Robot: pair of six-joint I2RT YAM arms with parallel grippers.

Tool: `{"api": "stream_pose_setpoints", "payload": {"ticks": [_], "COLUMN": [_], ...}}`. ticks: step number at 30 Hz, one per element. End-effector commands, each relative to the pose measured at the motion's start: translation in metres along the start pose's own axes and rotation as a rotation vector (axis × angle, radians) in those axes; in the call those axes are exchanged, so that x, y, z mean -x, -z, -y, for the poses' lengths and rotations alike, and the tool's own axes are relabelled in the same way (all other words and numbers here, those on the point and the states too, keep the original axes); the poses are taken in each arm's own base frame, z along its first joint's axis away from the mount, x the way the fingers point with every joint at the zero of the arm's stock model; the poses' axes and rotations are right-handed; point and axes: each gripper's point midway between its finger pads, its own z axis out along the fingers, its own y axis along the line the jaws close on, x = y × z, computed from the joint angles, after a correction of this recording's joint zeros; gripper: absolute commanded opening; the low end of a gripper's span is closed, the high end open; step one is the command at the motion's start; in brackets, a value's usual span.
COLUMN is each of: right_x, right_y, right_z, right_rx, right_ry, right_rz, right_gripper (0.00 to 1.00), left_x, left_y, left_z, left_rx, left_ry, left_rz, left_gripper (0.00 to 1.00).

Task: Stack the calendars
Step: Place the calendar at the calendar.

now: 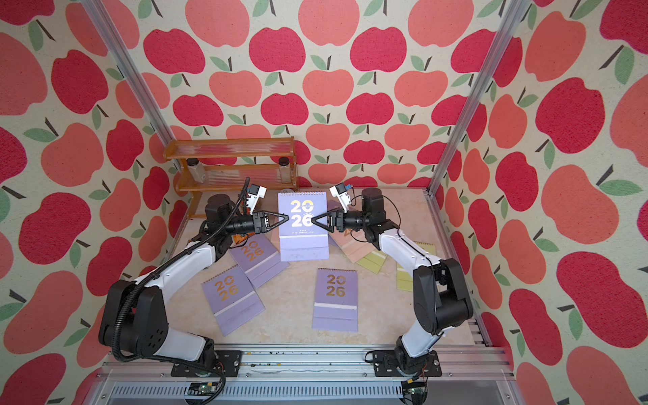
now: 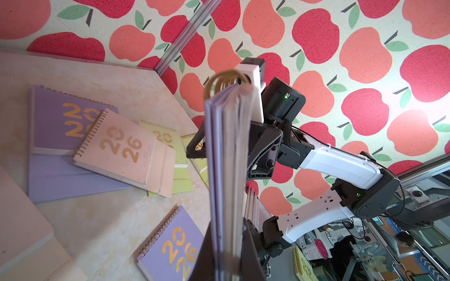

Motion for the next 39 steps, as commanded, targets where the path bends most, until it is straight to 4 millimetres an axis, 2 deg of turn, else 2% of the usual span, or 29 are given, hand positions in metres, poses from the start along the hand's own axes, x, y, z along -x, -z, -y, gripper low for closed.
{"api": "stream_pose_setpoints", "payload": {"ticks": [1, 3, 5, 6, 7, 8, 11, 13, 16, 18, 20, 31, 34, 36, 39], "right_x": [0.01, 0.009, 0.007, 0.005, 0.002, -0.002, -0.013, -0.018, -0.024, -0.027, -0.03, -0.024, -0.022, -0.021, -0.017], "right_y": [0.0, 0.0, 0.002, 0.003, 0.003, 0.003, 0.006, 0.008, 0.01, 0.013, 0.015, 0.015, 0.014, 0.014, 0.016], "right_z": [-0.025, -0.028, -0.029, -0.029, -0.029, -0.029, -0.031, -0.034, -0.037, -0.038, -0.038, -0.042, -0.041, -0.041, -0.039], "right_rx": [0.068, 0.082, 0.087, 0.085, 0.082, 0.079, 0.078, 0.08, 0.083, 0.077, 0.076, 0.119, 0.129, 0.135, 0.132], "right_ry": [0.041, 0.034, 0.022, 0.017, 0.005, -0.008, -0.028, -0.038, -0.054, -0.057, -0.064, -0.082, -0.088, -0.089, -0.092], "right_rz": [0.038, 0.049, 0.053, 0.051, 0.044, 0.034, 0.011, -0.004, -0.017, -0.014, -0.014, 0.02, 0.027, 0.034, 0.042], "right_gripper": [0.59, 0.33, 0.14, 0.02, 0.0, 0.0, 0.0, 0.0, 0.0, 0.0, 0.0, 0.0, 0.0, 0.0, 0.0], "left_x": [0.016, 0.016, 0.017, 0.018, 0.02, 0.021, 0.027, 0.032, 0.038, 0.041, 0.041, 0.026, 0.018, 0.015, 0.011], "left_y": [0.001, 0.0, -0.001, -0.001, -0.001, -0.001, 0.0, 0.001, 0.002, 0.002, 0.001, -0.008, -0.012, -0.014, -0.014], "left_z": [0.029, 0.027, 0.026, 0.027, 0.027, 0.028, 0.032, 0.033, 0.034, 0.035, 0.036, 0.037, 0.038, 0.038, 0.04], "left_rx": [-0.06, -0.058, -0.054, -0.053, -0.052, -0.051, -0.047, -0.037, -0.04, -0.05, -0.057, -0.094, -0.111, -0.115, -0.118], "left_ry": [-0.101, -0.097, -0.097, -0.099, -0.103, -0.106, -0.126, -0.137, -0.146, -0.152, -0.153, -0.142, -0.137, -0.136, -0.138], "left_rz": [0.012, 0.011, 0.015, 0.019, 0.021, 0.021, 0.018, 0.021, 0.025, 0.027, 0.026, -0.013, -0.036, -0.048, -0.054], "left_gripper": [0.0, 0.0, 0.0, 0.03, 0.06, 0.09, 0.31, 0.52, 0.52, 0.47, 0.46, 0.45, 0.38, 0.28, 0.27]}}
